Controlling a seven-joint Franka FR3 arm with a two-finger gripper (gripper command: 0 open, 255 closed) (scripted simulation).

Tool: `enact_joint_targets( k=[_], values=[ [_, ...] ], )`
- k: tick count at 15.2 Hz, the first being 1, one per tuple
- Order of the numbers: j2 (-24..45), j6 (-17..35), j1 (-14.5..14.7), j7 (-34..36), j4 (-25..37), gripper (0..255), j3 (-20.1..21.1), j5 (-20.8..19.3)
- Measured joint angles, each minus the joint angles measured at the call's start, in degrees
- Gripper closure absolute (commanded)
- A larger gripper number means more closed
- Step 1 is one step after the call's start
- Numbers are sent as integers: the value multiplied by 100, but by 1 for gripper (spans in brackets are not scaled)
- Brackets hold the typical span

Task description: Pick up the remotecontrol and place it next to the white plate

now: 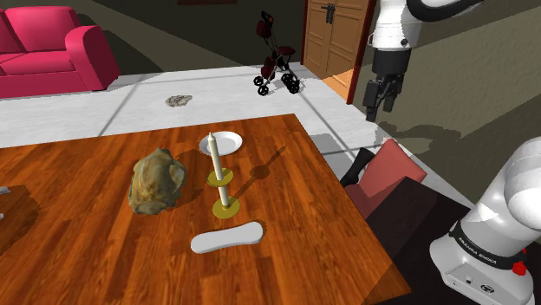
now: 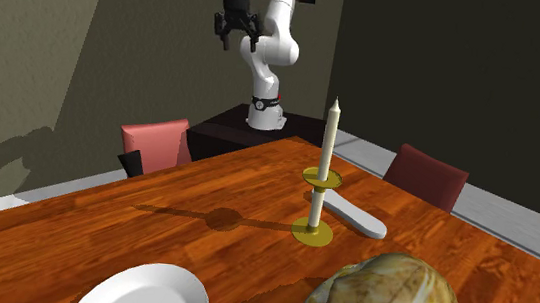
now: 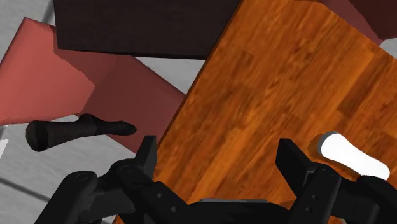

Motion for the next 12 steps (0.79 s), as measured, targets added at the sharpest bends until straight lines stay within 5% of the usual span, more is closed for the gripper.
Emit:
enact_joint_targets(
  k=[12],
  values=[
    [2093,1852,671,-559,447,0,618,80]
  ],
)
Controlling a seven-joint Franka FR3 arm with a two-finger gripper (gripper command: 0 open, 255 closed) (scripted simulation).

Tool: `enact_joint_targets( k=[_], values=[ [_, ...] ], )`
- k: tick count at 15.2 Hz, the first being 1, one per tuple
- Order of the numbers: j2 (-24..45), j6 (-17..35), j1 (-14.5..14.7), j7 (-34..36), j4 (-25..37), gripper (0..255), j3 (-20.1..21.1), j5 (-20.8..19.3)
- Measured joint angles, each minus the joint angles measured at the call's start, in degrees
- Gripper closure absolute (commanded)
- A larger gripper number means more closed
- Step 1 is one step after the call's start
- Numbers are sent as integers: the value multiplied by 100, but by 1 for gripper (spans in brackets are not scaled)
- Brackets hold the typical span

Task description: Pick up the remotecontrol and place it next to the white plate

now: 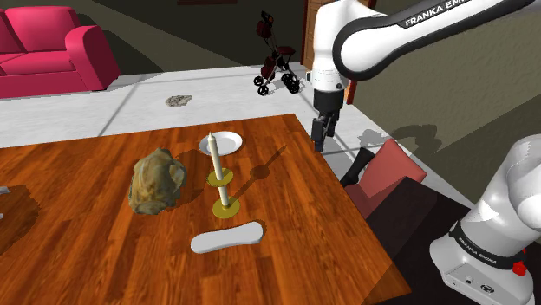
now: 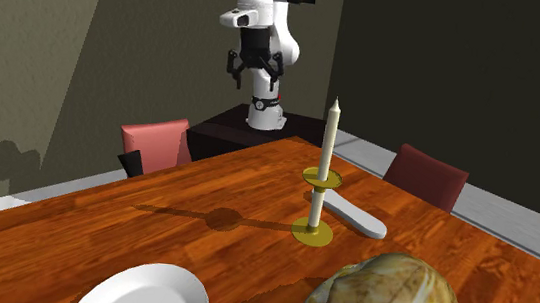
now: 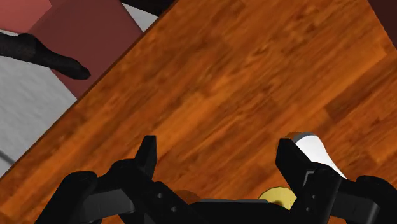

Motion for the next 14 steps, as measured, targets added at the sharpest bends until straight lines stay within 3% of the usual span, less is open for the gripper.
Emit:
enact_joint_targets(
  k=[14],
  values=[
    [2511,1335,680,-266,1366,0,674,-664]
  ],
)
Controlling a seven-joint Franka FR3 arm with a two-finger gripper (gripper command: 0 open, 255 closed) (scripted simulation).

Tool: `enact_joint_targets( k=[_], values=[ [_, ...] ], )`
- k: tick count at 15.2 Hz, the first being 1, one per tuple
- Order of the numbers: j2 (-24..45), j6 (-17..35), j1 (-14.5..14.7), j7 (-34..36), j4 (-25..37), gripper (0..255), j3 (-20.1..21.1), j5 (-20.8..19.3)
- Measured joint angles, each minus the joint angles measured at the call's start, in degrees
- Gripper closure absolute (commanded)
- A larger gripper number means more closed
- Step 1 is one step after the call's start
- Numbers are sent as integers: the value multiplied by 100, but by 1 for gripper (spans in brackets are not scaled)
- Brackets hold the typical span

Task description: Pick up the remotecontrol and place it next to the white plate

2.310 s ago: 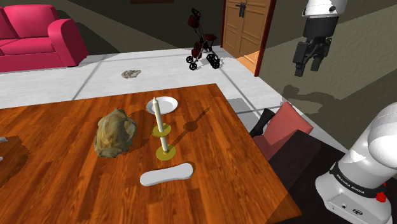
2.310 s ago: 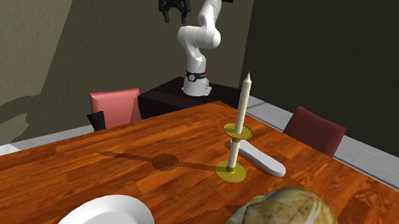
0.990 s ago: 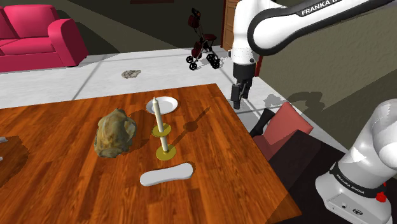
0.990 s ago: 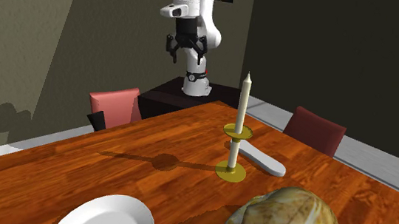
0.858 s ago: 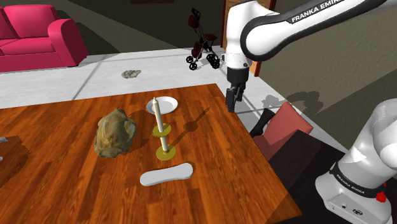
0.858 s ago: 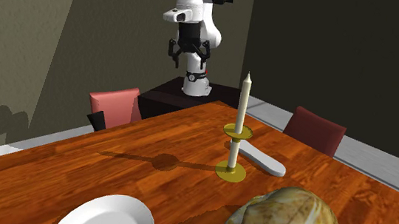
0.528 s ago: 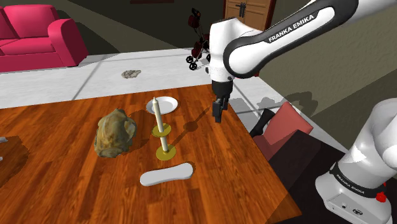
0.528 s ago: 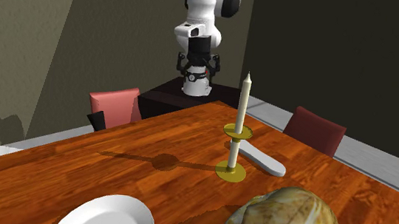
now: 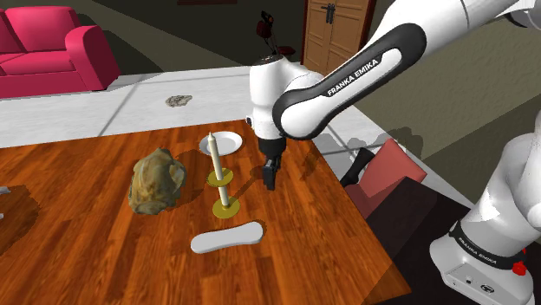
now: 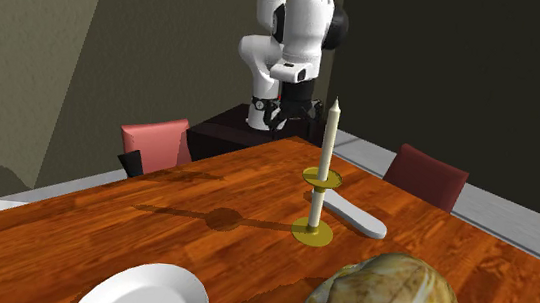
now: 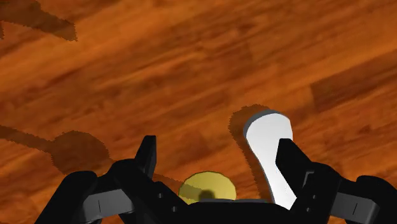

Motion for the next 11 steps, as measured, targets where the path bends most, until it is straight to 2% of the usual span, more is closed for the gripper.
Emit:
enact_joint_targets(
  k=[11],
  values=[
    [1980,438,805,-90,1592,0,188,-937]
  ],
)
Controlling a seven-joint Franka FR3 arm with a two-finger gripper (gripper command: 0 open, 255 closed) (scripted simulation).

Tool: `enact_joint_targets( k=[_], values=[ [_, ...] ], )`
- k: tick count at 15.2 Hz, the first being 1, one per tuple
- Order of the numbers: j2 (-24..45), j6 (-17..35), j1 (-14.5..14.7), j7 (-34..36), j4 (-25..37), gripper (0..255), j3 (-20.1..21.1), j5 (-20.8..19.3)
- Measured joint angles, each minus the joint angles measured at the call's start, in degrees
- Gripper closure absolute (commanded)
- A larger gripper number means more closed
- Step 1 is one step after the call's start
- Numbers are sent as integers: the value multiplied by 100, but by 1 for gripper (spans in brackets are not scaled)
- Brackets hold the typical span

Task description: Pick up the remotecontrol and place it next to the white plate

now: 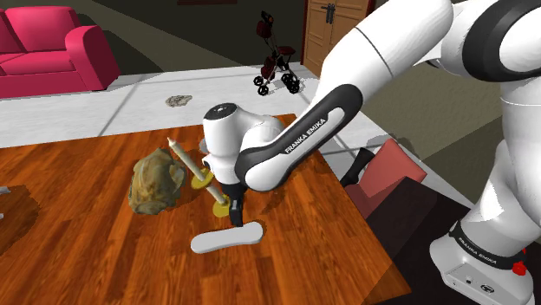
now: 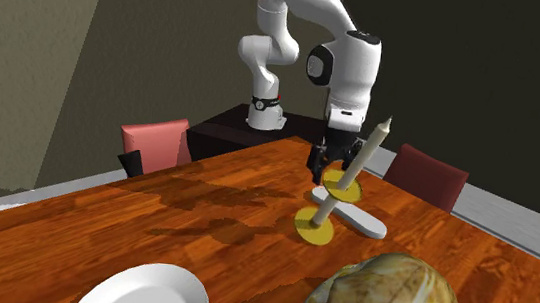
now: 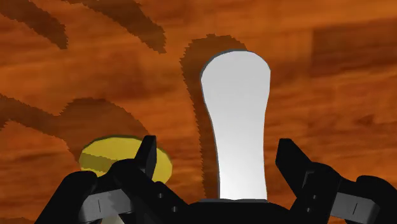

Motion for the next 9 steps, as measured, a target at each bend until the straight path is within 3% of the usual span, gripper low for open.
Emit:
enact_joint_targets(
  k=[4,9],
  values=[
    [668,19,353,-86,658,0,18,-300],
    [935,219,475,-60,884,0,-25,-443]
  ],
)
